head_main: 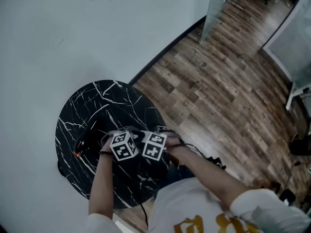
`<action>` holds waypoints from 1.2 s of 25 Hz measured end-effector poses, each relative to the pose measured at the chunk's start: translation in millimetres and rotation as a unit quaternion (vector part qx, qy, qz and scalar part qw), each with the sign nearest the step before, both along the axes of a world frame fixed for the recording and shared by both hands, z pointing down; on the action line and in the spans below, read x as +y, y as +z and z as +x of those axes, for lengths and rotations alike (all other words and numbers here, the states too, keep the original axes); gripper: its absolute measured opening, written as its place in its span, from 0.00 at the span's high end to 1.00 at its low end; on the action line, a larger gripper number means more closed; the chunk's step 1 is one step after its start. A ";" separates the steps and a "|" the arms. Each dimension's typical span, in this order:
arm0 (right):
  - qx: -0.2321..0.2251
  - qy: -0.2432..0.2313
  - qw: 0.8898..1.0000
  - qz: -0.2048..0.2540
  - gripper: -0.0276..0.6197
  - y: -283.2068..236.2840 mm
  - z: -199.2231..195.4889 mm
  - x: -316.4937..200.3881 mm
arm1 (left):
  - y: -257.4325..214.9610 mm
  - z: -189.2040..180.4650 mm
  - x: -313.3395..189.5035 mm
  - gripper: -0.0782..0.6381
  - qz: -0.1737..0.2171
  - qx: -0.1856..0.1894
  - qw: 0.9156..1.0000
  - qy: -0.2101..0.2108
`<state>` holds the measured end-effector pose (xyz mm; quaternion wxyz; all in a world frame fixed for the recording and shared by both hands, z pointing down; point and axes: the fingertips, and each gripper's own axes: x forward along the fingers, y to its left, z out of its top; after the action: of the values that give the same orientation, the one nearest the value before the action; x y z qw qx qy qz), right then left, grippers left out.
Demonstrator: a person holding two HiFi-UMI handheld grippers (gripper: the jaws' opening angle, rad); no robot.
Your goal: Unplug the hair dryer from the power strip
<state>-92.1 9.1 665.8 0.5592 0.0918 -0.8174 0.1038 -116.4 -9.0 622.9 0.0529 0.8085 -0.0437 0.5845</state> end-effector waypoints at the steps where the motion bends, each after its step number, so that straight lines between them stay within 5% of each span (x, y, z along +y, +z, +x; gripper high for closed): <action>1: 0.002 -0.002 1.000 0.001 0.54 0.2 0.2 -0.2 | 0.7 -0.5 0.0 0.81 0.006 0.009 1.000 -0.011; 4: -0.002 0.000 1.000 0.002 0.54 -0.3 0.9 1.1 | 3.7 -1.6 0.0 0.81 -0.032 0.021 0.999 -0.035; 8: -0.009 0.008 1.000 0.003 0.54 -0.9 0.8 0.7 | 2.0 0.5 -3.8 0.81 -0.078 -0.005 0.997 -0.011; 14: -0.002 -0.001 1.000 -0.002 0.54 -0.5 -1.5 0.0 | -0.5 -2.5 0.6 0.82 -0.001 -0.005 1.000 0.003; 21: 0.000 0.008 1.000 -0.006 0.54 -0.7 1.8 0.0 | 2.0 -0.6 -5.3 0.81 -0.089 0.000 0.996 -0.024; 26: 0.003 0.003 1.000 -0.007 0.54 -2.8 2.3 0.8 | -1.1 0.7 0.8 0.81 -0.039 -0.007 0.999 -0.004; 30: 0.004 -0.002 1.000 -0.006 0.54 -3.6 5.1 -0.5 | -0.2 1.9 -1.4 0.81 -0.038 0.026 0.998 -0.044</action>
<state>-87.1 8.7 662.2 0.5631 0.0874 -0.8147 0.1071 -114.6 -10.4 622.7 0.1103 0.8179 -0.0553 0.5619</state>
